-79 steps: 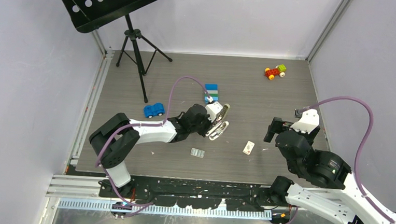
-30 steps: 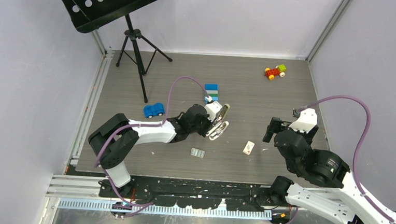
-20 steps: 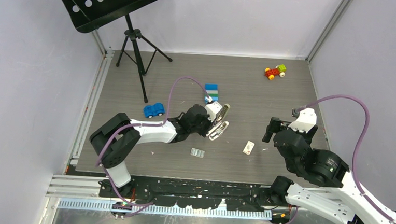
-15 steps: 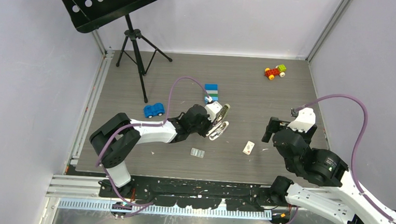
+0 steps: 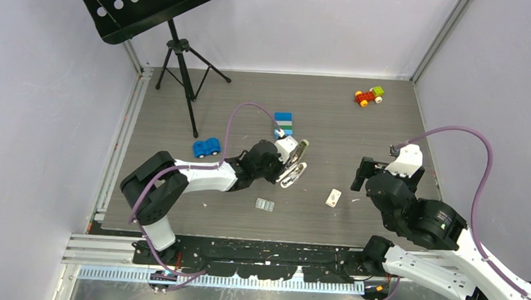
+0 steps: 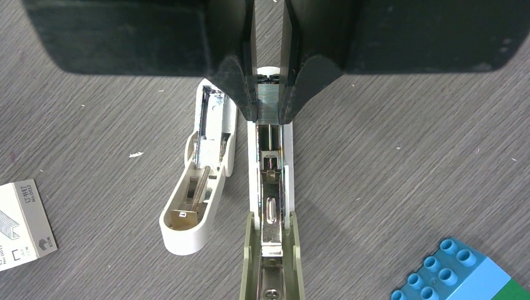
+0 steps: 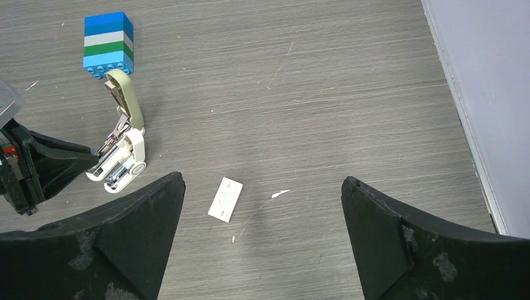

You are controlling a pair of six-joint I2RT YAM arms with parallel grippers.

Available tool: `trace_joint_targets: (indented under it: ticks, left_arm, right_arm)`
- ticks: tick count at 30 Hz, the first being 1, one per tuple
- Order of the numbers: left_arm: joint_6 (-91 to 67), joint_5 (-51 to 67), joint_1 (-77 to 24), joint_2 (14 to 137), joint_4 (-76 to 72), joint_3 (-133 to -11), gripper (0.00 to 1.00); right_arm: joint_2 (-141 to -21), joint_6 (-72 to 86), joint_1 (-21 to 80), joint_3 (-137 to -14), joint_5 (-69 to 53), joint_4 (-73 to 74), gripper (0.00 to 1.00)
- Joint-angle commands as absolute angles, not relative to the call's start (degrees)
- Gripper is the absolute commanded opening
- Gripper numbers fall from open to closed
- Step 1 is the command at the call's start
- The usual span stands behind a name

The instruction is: Load the staples into the stapler

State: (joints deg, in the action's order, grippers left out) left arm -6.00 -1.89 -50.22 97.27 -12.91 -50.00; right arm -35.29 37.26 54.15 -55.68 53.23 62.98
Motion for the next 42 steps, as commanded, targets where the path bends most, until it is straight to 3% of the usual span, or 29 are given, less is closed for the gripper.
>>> trace_joint_targets:
  ticks: [1, 8, 13, 25, 31, 42]
  left_arm:
    - [-5.74, -2.17, -50.19, 97.87, -11.21, -51.41, 0.14]
    - [-5.54, -2.38, -50.27, 98.48, -8.98, -52.56, 0.15]
    - [-5.31, -2.46, -50.33, 98.25, -8.26, -53.18, 0.21]
    - [-5.91, -1.3, -50.36, 95.3, -7.01, -53.99, 0.56]
    - [-6.5, -2.47, -50.27, 90.41, -11.39, -48.87, 0.71]
    - [-6.68, -2.69, -50.01, 83.04, -27.76, -33.26, 0.79]
  right_arm:
    - [-36.13, 36.74, 53.96, -55.9, 53.72, 61.26, 1.0]
    - [-36.22, 36.75, 53.97, -55.9, 53.62, 61.18, 1.0]
    - [-36.29, 36.68, 53.96, -55.81, 53.39, 61.08, 1.0]
    - [-37.52, 35.92, 53.97, -55.99, 50.55, 59.2, 1.0]
    - [-39.76, 34.54, 53.97, -56.19, 41.5, 52.57, 1.0]
    - [-52.55, 30.14, 44.13, -58.96, 22.03, 41.81, 1.0]
